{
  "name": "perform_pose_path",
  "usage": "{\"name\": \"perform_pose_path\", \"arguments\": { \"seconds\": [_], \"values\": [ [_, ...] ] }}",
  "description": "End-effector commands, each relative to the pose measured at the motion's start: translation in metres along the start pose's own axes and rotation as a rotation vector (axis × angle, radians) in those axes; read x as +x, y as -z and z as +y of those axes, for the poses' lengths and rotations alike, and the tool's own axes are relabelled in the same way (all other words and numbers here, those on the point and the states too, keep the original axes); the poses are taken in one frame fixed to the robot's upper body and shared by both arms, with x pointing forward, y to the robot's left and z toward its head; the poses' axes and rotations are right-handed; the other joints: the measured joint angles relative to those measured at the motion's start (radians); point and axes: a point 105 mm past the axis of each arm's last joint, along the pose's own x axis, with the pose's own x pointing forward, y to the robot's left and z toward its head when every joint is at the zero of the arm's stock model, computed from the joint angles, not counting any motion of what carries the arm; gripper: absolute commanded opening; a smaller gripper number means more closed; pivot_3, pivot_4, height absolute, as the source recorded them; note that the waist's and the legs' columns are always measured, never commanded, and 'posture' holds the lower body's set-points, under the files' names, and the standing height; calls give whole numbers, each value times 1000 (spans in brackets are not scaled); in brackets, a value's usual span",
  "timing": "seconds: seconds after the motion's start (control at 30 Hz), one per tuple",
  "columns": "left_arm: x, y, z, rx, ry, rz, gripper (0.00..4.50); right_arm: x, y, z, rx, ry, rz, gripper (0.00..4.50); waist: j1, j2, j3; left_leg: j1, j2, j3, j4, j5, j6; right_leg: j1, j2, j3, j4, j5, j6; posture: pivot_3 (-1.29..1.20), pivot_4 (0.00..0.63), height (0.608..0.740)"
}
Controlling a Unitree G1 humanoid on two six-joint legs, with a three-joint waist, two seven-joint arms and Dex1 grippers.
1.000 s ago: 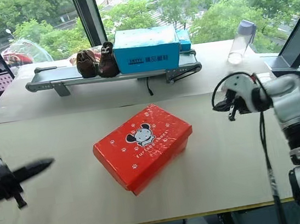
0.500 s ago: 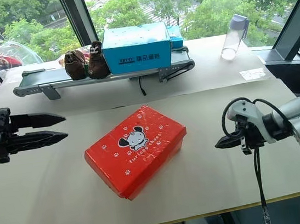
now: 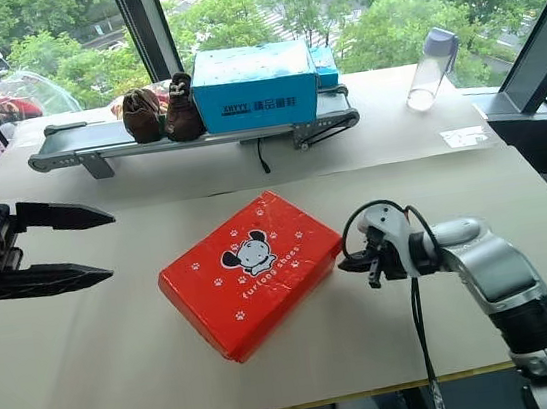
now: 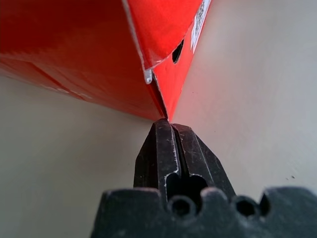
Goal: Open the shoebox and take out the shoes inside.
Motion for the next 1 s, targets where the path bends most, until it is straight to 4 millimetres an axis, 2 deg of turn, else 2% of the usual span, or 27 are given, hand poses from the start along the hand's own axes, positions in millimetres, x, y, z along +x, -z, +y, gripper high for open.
{"name": "perform_pose_path", "arguments": {
  "seconds": [0.03, 0.2, 0.3, 0.43, 0.53, 0.63, 0.77, 0.87, 1.0],
  "values": [
    [-9, -5, -2, 22, -36, -6, 4419, -6, -43, -8, -141, 16, -103, 0, -3, 0, 0, 0, 0, 0, 0, 0, 0, 0, 0, 0, 0, 0, 0, 0, 150, 740],
    [-16, -7, 0, 11, -88, -44, 4419, -13, -85, -5, -217, -35, -180, 0, -4, 0, 0, 1, 1, -1, 0, 0, 0, 0, 2, 0, 2, 0, -1, 0, 150, 740],
    [-34, -18, -5, 11, -157, -127, 4419, -18, -125, -4, -327, -46, -253, 0, -6, 0, 1, 1, 1, -1, 0, 0, 0, 0, 2, 0, 2, 0, -1, 0, 150, 740],
    [-40, -25, -16, 21, -181, -187, 4419, -13, -169, -4, -386, -92, -349, 0, -13, 0, 1, 1, 2, -1, 0, 0, 0, -1, 2, 0, 2, 1, -1, 0, 150, 740],
    [-43, -25, -19, 17, -227, -207, 4419, 3, -199, -3, -438, -107, -437, 0, -14, 0, 1, 1, 2, -2, 0, 0, 0, 1, 2, -1, 2, 1, -1, 0, 150, 740],
    [-45, -20, -27, 5, -262, -195, 4419, 37, -228, 8, -493, -132, -514, 0, -25, 0, 1, 2, 2, -2, 0, 0, 0, 1, 2, -1, 2, 1, -2, 0, 150, 740],
    [-48, -22, -37, 11, -302, -191, 4419, 76, -236, 20, -562, -166, -504, 0, -30, 0, 1, 1, 2, -3, 0, 1, -1, 0, 3, -1, 3, 5, -8, 0, 150, 740],
    [-48, -19, -51, -16, -308, -164, 4419, 102, -250, 35, -572, -172, -527, 0, -30, 0, 1, 1, 2, -4, 0, 1, -1, 1, 3, -2, 3, 6, -9, 0, 150, 740],
    [-49, -19, -64, -24, -314, -148, 4419, 116, -255, 44, -603, -173, -526, 0, -28, 0, 1, 1, 2, -5, -1, 1, -2, 0, 3, -2, 2, 6, -9, 0, 150, 740]
  ]
}}
